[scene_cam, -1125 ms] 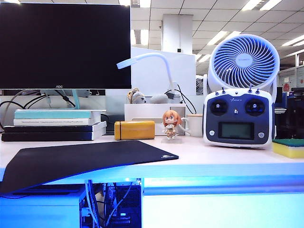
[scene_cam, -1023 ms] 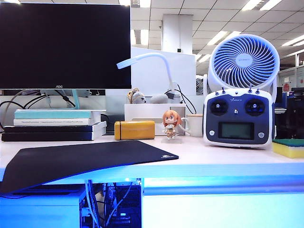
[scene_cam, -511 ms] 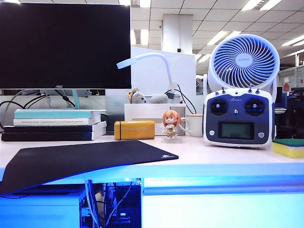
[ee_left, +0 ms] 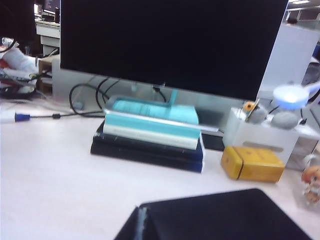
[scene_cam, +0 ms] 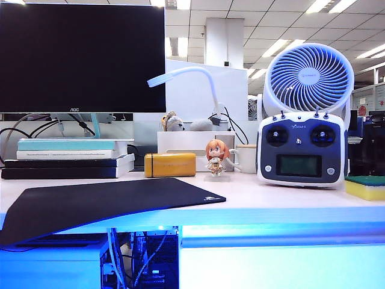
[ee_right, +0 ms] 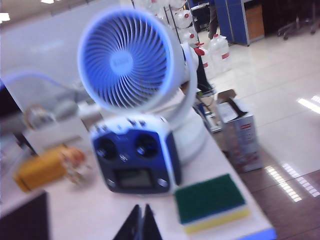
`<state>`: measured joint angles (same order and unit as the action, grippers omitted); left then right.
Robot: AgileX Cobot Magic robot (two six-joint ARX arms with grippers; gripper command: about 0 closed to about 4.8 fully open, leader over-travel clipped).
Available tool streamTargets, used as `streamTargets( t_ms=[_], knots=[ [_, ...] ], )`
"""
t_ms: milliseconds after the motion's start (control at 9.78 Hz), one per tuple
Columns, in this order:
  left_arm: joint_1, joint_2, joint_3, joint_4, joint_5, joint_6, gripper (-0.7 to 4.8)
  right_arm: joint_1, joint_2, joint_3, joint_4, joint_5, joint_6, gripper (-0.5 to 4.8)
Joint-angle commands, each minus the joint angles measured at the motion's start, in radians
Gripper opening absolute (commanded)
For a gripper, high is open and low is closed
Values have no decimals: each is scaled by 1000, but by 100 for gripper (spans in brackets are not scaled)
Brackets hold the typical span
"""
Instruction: Open the drawer, place the cleaning sponge inside, then close the drawer.
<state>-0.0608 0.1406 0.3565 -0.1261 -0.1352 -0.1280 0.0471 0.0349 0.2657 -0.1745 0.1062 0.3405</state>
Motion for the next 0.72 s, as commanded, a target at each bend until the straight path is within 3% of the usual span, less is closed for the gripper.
streamTargets(
  t_ms=[102,307,511,716],
  knots=[
    [1,213,184,8,43,33,-5,1,76,92,-8,2,100,-5],
    [0,441,416,3,100,50,-5,1,183,171,-6,-17,106,-5],
    [-9,625,616,-26,281,50,-5,0,286,233,28,-20,159,-5],
    [-120,727,732,-114,314,75,-5,1,362,252,119,-55,193,-5]
  ],
)
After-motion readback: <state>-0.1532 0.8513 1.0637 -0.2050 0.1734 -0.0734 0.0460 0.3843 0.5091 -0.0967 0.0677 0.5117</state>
